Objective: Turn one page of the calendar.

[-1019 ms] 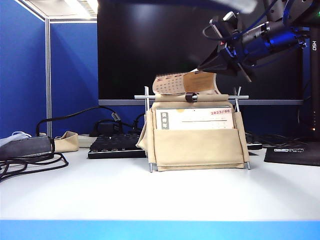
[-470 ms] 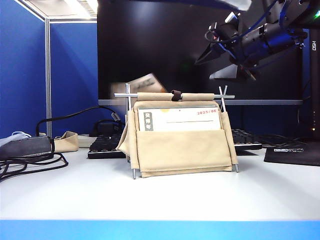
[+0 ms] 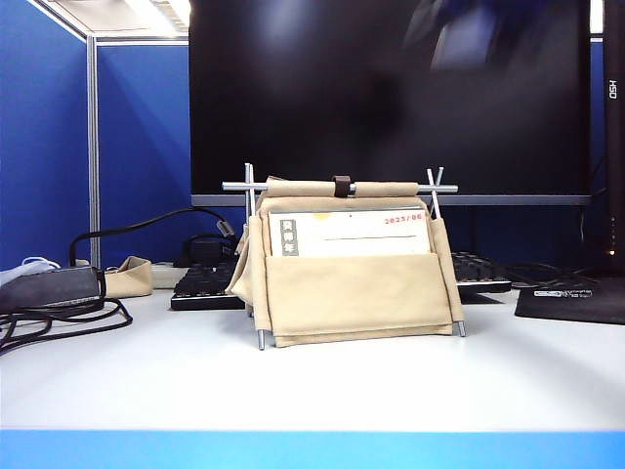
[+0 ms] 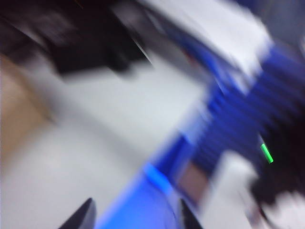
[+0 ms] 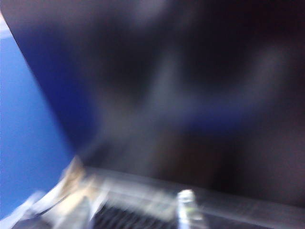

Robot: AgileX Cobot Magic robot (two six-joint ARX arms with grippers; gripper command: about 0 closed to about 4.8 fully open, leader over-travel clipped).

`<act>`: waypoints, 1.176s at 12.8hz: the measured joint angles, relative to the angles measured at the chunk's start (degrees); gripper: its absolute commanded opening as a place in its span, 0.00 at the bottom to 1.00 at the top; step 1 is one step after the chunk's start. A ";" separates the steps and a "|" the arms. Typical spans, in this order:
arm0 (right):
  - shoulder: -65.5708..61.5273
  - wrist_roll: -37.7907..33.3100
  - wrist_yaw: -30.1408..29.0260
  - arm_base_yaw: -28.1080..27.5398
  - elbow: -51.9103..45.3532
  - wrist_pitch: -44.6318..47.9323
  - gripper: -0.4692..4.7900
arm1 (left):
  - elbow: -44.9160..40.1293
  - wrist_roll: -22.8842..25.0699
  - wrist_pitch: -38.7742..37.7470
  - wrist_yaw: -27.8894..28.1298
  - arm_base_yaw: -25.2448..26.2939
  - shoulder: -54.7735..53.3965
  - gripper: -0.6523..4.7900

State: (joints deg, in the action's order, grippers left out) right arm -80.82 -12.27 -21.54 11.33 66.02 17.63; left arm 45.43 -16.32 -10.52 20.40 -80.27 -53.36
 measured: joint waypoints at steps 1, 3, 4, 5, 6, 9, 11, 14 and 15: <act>11.52 6.38 7.37 -0.02 -0.17 -11.74 0.27 | 0.02 3.91 -1.44 9.86 0.00 12.48 0.14; 21.70 7.91 10.99 -0.07 -4.55 -19.67 0.27 | 0.22 5.33 -7.15 17.11 0.04 24.46 0.14; 27.12 7.87 11.08 -0.04 -9.05 -20.55 0.27 | 0.22 5.42 -12.63 20.70 0.00 29.83 0.14; 30.88 7.80 11.10 -0.04 -12.24 -21.14 0.27 | 0.20 5.44 -16.15 22.75 0.00 32.68 0.14; 38.40 7.28 11.15 -0.04 -18.23 -21.99 0.26 | 0.22 5.42 -21.29 26.80 0.00 36.81 0.14; 63.60 0.98 11.21 0.13 -35.54 -28.26 0.22 | -2.14 6.69 -24.59 34.14 0.02 41.09 0.14; 76.26 -4.81 9.18 0.15 -43.10 -33.75 0.15 | -7.56 6.62 -24.26 33.46 -0.02 40.74 0.14; 78.97 -8.61 4.74 0.28 -46.99 -42.21 0.15 | -20.98 6.45 -12.24 31.47 0.22 40.72 0.14; 78.82 -8.22 4.76 0.26 -48.63 -42.84 0.13 | -25.81 6.45 -6.88 29.44 -0.02 40.59 0.13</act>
State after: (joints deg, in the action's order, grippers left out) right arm -2.00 -20.49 -16.78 11.60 17.39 -25.21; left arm 19.62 -9.87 -17.41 49.84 -80.29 -12.78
